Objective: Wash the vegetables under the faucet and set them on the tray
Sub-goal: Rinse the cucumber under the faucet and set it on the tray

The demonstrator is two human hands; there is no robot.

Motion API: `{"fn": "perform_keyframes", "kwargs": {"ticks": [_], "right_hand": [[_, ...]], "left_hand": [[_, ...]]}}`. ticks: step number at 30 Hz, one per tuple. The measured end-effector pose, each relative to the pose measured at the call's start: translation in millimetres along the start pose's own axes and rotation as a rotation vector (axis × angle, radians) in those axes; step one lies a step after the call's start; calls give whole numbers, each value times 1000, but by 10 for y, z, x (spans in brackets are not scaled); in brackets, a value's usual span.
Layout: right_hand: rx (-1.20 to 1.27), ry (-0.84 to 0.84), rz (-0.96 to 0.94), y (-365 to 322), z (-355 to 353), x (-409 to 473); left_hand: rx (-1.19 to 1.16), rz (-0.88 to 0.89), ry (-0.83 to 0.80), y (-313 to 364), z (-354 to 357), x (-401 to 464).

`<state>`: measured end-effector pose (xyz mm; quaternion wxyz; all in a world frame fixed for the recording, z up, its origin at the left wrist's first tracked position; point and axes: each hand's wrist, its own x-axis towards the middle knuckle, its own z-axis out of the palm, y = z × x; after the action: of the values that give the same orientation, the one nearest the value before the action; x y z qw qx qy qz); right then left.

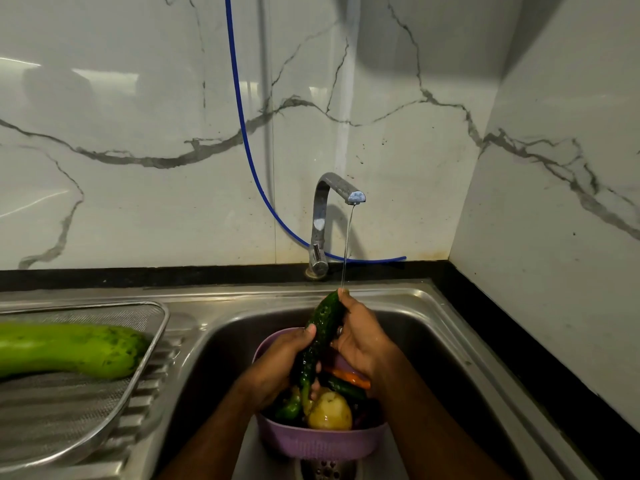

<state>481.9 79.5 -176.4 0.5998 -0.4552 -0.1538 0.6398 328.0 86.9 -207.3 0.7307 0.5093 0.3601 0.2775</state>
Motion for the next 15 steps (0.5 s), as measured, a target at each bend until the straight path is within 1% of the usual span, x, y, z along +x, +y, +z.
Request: {"fn": "perform_keyframes", "kwargs": {"ticks": [3, 6, 8, 10, 13, 15], "right_hand": [[8, -11, 13, -10, 1, -12], [45, -48, -16, -48, -56, -13], [21, -31, -53, -57, -67, -9], [-53, 12, -99, -64, -46, -2], [-181, 84, -127, -45, 10, 2], [-254, 108, -139, -20, 31, 18]], "left_hand": [[-108, -102, 4, 54, 12, 14], [-175, -144, -37, 81, 9, 21], [-150, -149, -12, 108, 48, -2], [-31, -89, 33, 99, 110, -9], [176, 89, 76, 4, 133, 41], [182, 131, 76, -30, 121, 49]]}}
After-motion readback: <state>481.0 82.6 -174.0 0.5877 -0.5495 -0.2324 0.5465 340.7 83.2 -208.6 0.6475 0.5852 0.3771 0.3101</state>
